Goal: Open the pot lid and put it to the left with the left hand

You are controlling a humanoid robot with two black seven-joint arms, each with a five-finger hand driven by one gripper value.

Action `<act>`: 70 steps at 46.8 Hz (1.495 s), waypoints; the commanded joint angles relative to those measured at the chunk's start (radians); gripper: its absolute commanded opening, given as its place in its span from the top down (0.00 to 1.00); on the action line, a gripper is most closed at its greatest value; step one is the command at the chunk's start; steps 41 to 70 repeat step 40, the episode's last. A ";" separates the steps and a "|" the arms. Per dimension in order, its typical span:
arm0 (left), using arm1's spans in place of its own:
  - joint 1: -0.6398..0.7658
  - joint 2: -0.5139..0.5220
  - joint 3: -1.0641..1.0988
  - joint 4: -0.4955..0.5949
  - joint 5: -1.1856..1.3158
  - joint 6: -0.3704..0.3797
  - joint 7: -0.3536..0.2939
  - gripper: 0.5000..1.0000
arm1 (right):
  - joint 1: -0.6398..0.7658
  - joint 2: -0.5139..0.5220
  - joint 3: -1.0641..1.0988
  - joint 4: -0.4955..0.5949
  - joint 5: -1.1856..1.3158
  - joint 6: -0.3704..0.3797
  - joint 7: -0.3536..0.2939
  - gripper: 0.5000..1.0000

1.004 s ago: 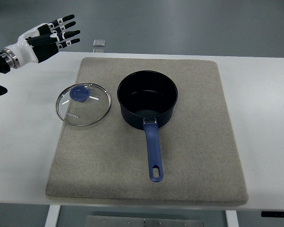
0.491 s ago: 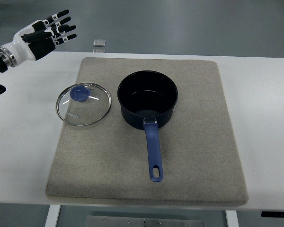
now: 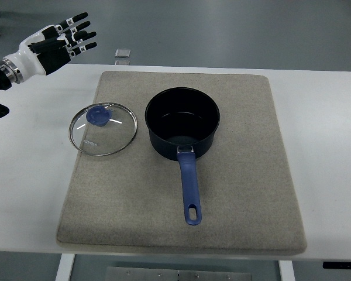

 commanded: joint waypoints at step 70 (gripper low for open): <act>-0.002 0.000 -0.003 0.002 0.002 0.000 -0.002 0.02 | -0.004 0.000 -0.006 0.003 -0.003 0.001 0.000 0.17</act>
